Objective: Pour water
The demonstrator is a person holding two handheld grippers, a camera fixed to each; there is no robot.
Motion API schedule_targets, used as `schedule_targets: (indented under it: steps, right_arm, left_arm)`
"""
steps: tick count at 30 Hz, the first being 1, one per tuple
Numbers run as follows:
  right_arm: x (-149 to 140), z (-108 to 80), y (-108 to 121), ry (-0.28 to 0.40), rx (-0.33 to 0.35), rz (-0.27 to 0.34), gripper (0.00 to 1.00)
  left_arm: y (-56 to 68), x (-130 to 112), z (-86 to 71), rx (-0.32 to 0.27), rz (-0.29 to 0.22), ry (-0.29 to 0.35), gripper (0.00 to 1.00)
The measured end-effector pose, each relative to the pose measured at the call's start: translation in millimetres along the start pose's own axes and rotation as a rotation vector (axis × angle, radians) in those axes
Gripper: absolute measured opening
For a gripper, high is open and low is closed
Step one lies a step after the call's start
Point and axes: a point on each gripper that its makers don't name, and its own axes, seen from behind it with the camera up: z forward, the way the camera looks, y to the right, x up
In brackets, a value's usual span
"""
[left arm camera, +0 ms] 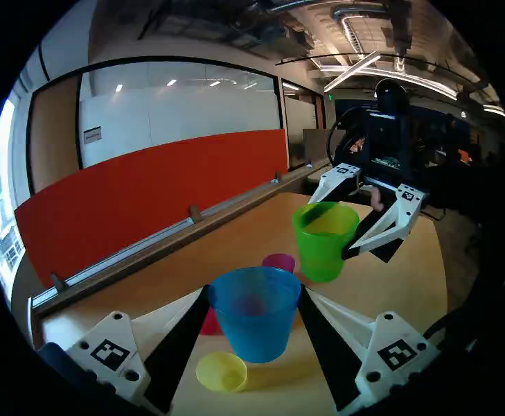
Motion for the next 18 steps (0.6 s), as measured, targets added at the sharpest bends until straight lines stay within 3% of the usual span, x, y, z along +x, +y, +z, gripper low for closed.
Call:
schedule_targets:
  steps: [18]
  right_arm:
    - [-61.2,-7.4,-9.5,-0.113,0.024,0.012,0.9]
  left_arm:
    - [34.5,-55.6,11.9,-0.051,0.038,-0.086,0.89]
